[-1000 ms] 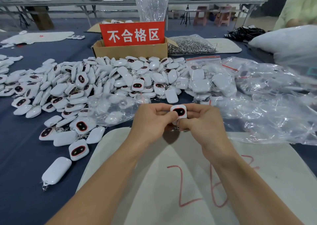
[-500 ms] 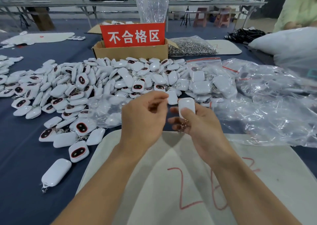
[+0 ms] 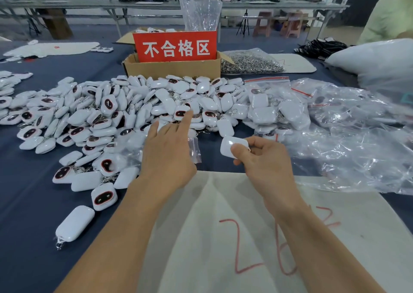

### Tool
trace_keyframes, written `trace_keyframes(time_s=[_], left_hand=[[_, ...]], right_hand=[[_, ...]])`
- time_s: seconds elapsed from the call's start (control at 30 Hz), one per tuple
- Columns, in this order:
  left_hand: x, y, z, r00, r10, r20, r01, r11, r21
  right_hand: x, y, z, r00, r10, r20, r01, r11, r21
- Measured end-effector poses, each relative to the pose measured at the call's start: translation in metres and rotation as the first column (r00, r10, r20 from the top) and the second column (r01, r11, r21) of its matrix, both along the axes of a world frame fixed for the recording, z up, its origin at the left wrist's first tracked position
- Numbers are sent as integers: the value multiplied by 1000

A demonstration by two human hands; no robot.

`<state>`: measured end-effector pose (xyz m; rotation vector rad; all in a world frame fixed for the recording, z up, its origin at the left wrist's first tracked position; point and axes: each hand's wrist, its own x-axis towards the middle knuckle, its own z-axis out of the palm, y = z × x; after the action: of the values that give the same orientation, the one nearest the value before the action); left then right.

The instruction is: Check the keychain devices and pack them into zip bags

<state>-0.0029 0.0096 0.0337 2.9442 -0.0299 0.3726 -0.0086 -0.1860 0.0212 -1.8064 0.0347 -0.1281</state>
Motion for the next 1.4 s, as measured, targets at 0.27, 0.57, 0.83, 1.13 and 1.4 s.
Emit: trace_keyframes(time_s=[0.27,0.57,0.83,1.13,1.4], left_hand=[[-8,-26,6,988,-100,115,141,887,-439],[-9,-37,-2,969,-131,210,241,688,-685],[2,-12,24,901,230,367,329,187,-925],[-6,1,27,726,265,635,184,814,-551],[-1,-32,-11,977,44,207,28,941,-336]], right_hand=[[0,3,4,979,33,200,-12,994,-105],[0,6,18,966,82,245,-126,977,171],[11,-7,7,987,-134,91,135,991,-1],[33,42,-23,991,137,7,-78,605,-792],[50,43,-11,989,44,143,89,588,-804]])
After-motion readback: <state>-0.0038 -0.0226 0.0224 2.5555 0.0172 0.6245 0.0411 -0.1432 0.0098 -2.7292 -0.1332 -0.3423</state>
